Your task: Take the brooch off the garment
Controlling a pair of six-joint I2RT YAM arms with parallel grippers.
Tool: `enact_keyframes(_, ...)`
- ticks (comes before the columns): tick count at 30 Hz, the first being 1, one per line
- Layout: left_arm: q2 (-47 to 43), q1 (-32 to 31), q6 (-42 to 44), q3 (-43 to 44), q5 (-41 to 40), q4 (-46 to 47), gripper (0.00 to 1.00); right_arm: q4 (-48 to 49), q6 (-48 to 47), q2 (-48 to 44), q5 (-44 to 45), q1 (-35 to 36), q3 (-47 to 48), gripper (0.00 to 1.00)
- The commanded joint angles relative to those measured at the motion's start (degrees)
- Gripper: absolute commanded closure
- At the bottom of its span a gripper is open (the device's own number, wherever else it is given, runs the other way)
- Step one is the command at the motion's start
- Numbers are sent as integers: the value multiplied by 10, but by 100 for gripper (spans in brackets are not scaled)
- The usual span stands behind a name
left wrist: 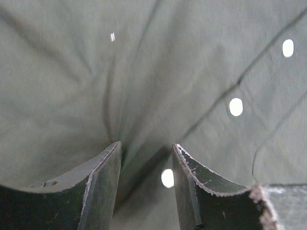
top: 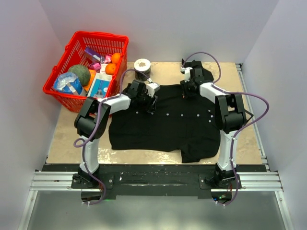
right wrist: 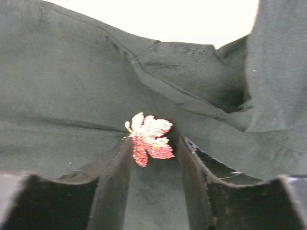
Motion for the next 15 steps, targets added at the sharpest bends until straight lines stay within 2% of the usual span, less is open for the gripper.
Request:
enact_keyframes(1, -42, 0, 23, -40, -15, -34, 49, -40, 8, 11, -54, -2, -3, 58)
enact_keyframes(3, -40, 0, 28, -29, -13, -37, 49, -45, 9, 8, -77, -1, -4, 66)
enact_keyframes(8, -33, 0, 43, 11, -16, -52, 49, -50, 3, -12, -80, -1, -5, 71)
enact_keyframes(12, -30, 0, 44, 26, -12, -54, 49, -57, -10, -33, -94, 0, -6, 83)
enact_keyframes(15, -29, 0, 44, 36, -9, -55, 49, -68, -13, -38, -122, 0, -6, 85)
